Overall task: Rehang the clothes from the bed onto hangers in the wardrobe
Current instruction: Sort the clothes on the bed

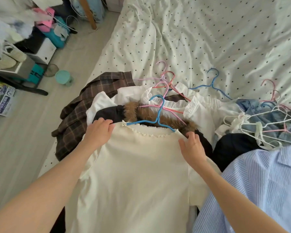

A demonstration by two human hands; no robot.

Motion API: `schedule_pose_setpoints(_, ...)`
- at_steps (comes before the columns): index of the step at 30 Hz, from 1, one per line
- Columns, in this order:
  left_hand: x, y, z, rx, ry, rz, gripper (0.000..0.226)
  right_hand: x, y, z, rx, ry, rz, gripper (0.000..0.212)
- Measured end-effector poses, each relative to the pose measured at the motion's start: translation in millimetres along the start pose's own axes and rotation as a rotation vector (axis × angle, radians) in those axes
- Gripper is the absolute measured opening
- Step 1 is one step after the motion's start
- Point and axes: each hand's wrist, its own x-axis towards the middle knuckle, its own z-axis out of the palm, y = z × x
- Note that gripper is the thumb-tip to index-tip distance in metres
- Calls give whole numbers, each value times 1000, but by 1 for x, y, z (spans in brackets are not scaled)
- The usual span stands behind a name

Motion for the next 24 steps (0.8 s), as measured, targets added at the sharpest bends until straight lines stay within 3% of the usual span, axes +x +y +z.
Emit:
schedule_pose_setpoints(5, -14, -5, -11, -89, 10, 48, 34, -15, -5, -5, 177, 122, -14, 23)
schedule_pose_setpoints(8, -34, -7, -23, -210, -19, 91, 30, -34, -7, -16, 247, 176, -105, 27)
schedule_pose_setpoints(16, -127, 2, -47, -358, 419, 115, 22, -126, -9, -69, 482, 134, -20, 16)
schedule_pose_setpoints(24, -205, 1, -65, -447, 488, 285, 19, -256, 11, -77, 576, 210, 60, 8)
